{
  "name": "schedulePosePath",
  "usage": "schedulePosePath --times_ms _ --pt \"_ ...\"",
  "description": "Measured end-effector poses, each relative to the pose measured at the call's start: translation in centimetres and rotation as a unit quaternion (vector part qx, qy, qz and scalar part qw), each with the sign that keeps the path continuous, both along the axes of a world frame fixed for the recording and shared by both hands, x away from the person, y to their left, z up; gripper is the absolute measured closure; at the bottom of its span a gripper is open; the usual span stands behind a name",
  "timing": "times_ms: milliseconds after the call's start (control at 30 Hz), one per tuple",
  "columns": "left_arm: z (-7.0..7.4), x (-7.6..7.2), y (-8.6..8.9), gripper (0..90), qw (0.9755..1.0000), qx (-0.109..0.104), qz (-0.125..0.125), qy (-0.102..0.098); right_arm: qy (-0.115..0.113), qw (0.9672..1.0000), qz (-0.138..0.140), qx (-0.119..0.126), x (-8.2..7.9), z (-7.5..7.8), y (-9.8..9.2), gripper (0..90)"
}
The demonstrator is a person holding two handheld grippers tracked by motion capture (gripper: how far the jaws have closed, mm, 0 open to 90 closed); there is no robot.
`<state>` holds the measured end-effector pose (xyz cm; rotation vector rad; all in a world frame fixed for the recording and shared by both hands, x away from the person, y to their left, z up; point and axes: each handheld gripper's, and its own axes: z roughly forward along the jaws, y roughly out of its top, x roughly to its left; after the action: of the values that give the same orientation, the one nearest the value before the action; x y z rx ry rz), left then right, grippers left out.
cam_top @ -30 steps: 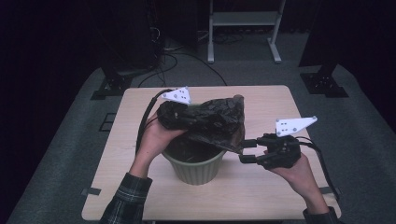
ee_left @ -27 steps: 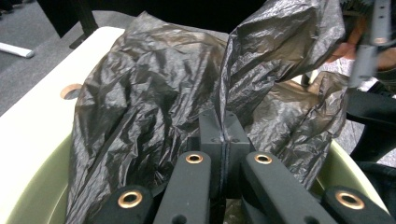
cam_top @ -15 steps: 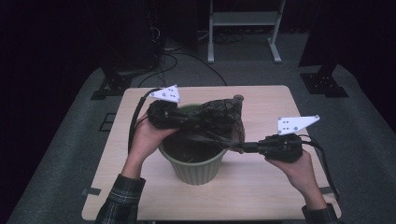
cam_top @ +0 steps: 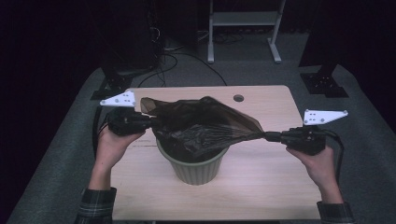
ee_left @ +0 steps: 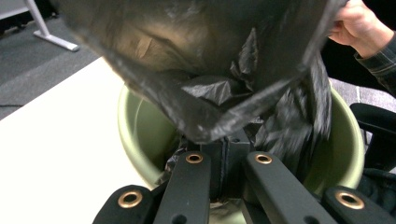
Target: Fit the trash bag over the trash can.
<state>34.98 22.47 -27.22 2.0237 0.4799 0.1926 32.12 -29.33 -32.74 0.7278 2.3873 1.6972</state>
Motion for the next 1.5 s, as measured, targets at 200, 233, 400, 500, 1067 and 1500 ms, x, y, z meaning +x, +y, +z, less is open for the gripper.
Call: schedulePosePath --times_ms 200,233,400,500,1067,1500 --pt "-0.8 -0.6 2.5 89.8 0.9997 -0.010 0.019 0.010 0.005 0.9998 -0.014 -0.009 0.9 0.1 -0.9 89.7" --pt "-1.0 -0.7 2.8 89.8 0.9997 -0.010 0.022 0.011 0.006 0.9998 -0.018 -0.011 1.1 0.2 -1.1 89.7" --pt "-2.1 -0.9 4.0 89.9 0.9991 -0.009 0.034 0.024 0.011 0.9990 -0.035 -0.025 2.0 0.2 -1.8 89.7" --pt "-2.9 -1.0 4.7 89.9 0.9985 -0.014 0.042 0.031 0.016 0.9980 -0.050 -0.034 2.5 -0.1 -2.4 89.8" --pt "-3.9 -1.3 4.3 89.7 0.9989 -0.014 0.035 0.029 0.012 0.9985 -0.052 -0.011 2.4 0.3 -3.1 70.0" --pt "-3.9 -1.2 4.0 89.7 0.9989 -0.011 0.031 0.032 -0.021 0.9989 -0.030 0.029 1.4 3.2 -2.8 66.6"
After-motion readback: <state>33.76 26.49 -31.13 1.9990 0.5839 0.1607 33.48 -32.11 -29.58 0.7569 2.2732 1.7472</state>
